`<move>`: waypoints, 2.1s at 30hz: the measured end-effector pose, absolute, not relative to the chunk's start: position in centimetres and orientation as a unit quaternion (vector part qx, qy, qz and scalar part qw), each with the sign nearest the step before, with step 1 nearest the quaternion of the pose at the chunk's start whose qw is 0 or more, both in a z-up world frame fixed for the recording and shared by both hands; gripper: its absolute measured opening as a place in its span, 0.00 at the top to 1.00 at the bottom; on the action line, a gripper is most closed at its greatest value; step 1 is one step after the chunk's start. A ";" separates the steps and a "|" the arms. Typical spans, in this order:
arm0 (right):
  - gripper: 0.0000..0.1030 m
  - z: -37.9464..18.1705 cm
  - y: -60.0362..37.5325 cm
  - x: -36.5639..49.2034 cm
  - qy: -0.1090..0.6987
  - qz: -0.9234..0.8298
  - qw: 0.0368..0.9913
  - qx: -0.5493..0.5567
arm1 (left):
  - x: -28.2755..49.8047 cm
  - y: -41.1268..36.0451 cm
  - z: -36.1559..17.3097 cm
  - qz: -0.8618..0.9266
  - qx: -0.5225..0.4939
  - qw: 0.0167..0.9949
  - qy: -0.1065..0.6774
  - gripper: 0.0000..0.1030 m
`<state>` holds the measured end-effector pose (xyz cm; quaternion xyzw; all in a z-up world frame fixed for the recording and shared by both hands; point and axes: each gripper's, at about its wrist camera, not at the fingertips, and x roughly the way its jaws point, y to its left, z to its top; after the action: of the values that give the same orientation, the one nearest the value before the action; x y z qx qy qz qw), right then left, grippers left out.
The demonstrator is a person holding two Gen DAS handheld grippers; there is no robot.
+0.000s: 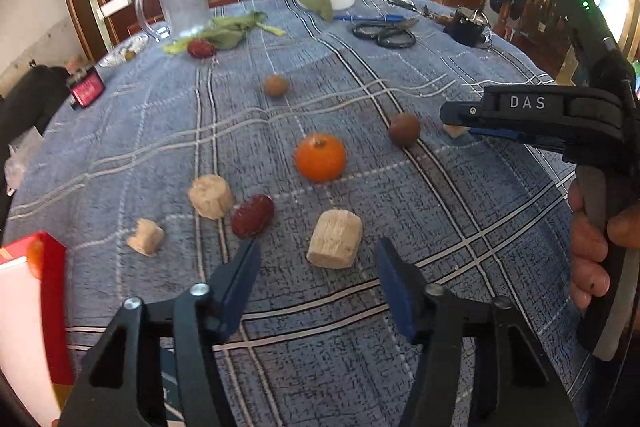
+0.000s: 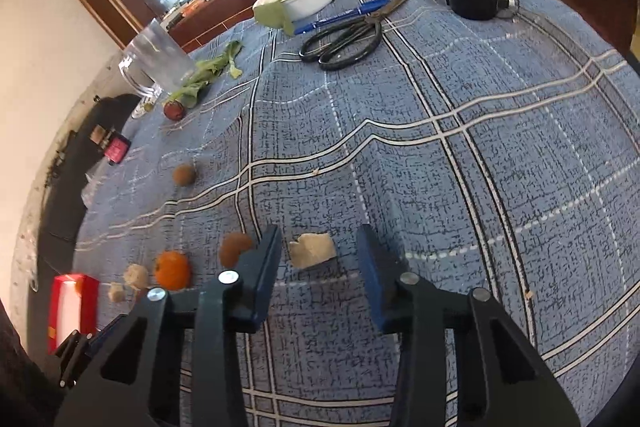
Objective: Organize fruits
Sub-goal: 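Grasp a pale food cube with the left tool while the right tool grasps another, then carry the cubes into the white tray and open both tools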
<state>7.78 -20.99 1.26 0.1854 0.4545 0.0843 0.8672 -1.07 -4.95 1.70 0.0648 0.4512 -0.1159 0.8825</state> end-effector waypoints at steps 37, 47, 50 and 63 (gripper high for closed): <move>0.75 5.7 -16.2 3.6 0.349 0.191 0.905 0.152 | -8.1 1.9 9.3 -0.060 0.020 0.940 0.336 0.77; 0.76 5.1 -16.0 3.6 0.357 0.189 0.903 0.146 | -7.6 3.7 8.5 -0.036 0.006 0.936 0.351 0.77; 0.76 5.1 -16.2 3.6 0.356 0.184 0.905 0.147 | -7.8 3.4 8.1 -0.043 0.005 0.933 0.356 0.77; 0.76 4.5 -16.5 4.1 0.365 0.172 0.904 0.140 | -8.3 3.3 7.7 -0.056 0.002 0.928 0.367 0.77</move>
<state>4.07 -16.48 4.54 0.1402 0.3649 0.1718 0.9042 -8.33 3.31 7.75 0.0016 0.3674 -0.0555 0.9284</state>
